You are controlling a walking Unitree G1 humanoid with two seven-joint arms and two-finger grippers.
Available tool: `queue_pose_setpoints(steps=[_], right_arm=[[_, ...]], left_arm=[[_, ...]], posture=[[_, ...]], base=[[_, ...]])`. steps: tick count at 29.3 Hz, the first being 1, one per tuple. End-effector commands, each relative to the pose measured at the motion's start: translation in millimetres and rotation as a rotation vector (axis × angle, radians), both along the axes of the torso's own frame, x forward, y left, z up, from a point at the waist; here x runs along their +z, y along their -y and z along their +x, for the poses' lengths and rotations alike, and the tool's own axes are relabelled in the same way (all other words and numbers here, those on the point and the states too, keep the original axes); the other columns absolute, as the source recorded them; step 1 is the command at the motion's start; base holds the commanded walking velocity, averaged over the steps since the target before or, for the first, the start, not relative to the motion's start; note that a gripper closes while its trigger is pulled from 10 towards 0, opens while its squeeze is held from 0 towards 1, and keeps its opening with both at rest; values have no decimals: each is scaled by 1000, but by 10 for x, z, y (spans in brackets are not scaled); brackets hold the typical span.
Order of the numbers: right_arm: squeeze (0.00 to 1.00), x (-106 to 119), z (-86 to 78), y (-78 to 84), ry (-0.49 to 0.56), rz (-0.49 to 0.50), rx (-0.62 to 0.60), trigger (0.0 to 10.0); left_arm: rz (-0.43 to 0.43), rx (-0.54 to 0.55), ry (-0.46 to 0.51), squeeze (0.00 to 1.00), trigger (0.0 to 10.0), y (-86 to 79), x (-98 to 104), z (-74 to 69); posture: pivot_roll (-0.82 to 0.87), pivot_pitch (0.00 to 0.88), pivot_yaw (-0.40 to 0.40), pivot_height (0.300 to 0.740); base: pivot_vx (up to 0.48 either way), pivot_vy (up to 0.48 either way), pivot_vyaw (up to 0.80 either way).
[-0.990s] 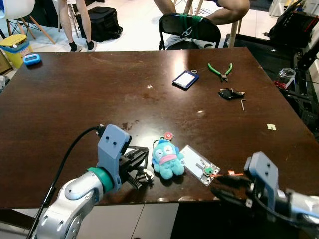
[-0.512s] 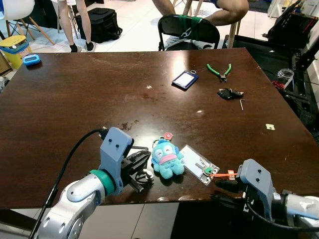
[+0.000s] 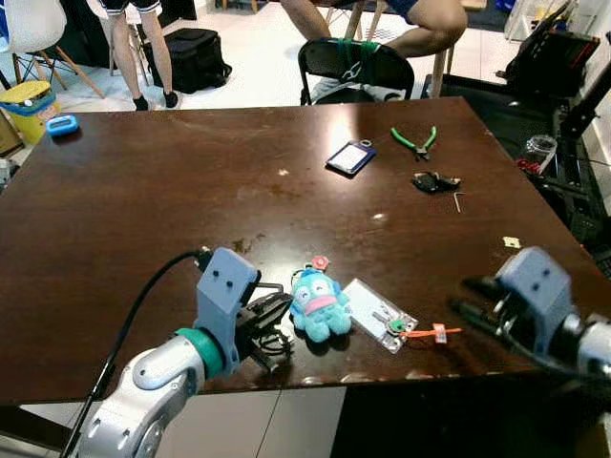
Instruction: Hang keys on a hook
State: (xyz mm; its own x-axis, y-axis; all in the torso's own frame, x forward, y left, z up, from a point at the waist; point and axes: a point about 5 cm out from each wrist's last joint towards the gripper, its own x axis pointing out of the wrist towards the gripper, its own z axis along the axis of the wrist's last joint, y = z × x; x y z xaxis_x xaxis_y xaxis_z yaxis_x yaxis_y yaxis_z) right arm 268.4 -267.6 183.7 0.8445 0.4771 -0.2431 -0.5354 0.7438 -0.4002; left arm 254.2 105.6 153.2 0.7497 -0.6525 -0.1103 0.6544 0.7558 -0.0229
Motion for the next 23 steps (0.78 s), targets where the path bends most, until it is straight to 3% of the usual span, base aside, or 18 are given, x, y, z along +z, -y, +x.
queue_pose_setpoints(steps=[1,4,6,9,12,23], right_arm=[[0,-43,80,-83,22,53,-18,10000],[0,-45,108,-115,33,57,-17,10000],[0,-94,162,-254,2,66,49,10000],[0,-134,194,-355,-20,56,100,10000],[0,-170,144,-431,-65,35,165,10000],[0,-302,57,-326,-133,-55,179,10000]], left_arm=[[10,-5,-9,0,10000,0,-29,4],[10,-5,-8,0,10000,3,-25,5],[5,9,-11,0,10000,-3,-9,29],[-1,20,-13,0,10000,-2,8,44],[14,4,-8,0,10000,15,10,35],[9,-1,-20,0,10000,51,-26,29]], posture=[[-191,16,128,740],[-191,16,128,740],[-159,70,124,740],[-155,79,118,740],[-152,103,117,740],[-163,99,112,740]], base=[[0,0,0],[0,0,0],[0,0,0],[0,0,0],[0,0,0],[0,0,0]])
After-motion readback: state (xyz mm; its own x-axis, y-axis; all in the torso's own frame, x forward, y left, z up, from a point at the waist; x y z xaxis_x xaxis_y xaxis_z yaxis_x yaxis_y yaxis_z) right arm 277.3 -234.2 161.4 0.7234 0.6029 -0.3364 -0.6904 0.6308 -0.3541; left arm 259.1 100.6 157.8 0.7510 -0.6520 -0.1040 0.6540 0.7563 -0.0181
